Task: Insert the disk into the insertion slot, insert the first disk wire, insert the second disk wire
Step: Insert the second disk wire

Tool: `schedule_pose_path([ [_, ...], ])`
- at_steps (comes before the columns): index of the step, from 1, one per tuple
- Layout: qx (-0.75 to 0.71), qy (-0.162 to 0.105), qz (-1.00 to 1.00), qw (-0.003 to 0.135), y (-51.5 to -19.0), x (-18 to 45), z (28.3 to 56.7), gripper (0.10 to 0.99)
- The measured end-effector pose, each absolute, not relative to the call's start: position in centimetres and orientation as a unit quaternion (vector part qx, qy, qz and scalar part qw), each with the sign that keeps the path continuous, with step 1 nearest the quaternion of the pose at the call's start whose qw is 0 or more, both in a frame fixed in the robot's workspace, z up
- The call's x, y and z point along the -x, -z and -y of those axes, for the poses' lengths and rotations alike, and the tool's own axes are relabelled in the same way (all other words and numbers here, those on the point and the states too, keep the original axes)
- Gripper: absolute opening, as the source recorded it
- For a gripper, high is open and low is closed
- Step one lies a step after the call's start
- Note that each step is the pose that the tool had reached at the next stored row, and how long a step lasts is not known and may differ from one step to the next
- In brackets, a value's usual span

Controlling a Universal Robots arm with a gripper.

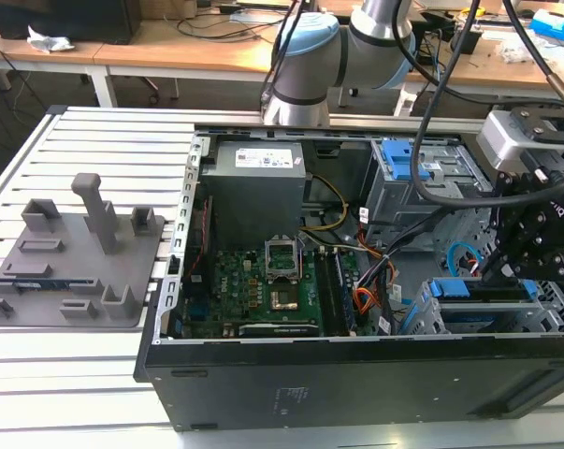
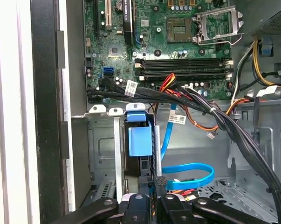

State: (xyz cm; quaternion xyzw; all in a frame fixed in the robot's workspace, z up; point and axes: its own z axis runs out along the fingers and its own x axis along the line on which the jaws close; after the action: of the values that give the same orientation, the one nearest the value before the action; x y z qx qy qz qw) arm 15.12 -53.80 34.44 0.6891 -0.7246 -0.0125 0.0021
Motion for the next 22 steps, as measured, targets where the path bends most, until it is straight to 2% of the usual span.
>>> schedule_pose_path([
  [12,-0.689,0.012,0.725,0.004,-33.8,-15.1,53.8,0.161],
  [13,-0.689,0.012,0.725,0.004,-33.7,-15.1,53.8,0.173],
  [14,-0.689,0.012,0.725,0.004,-33.7,-15.1,53.8,0.231],
  [15,-0.689,0.012,0.725,0.004,-34.0,-15.1,53.8,0.353],
  [16,-0.689,0.012,0.725,0.004,-34.4,-15.1,53.8,0.353],
  [17,-0.688,0.012,0.725,0.004,-35.0,-15.1,53.8,0.420],
  [22,-0.687,0.009,0.727,0.007,-37.8,-15.1,53.5,0.404],
])
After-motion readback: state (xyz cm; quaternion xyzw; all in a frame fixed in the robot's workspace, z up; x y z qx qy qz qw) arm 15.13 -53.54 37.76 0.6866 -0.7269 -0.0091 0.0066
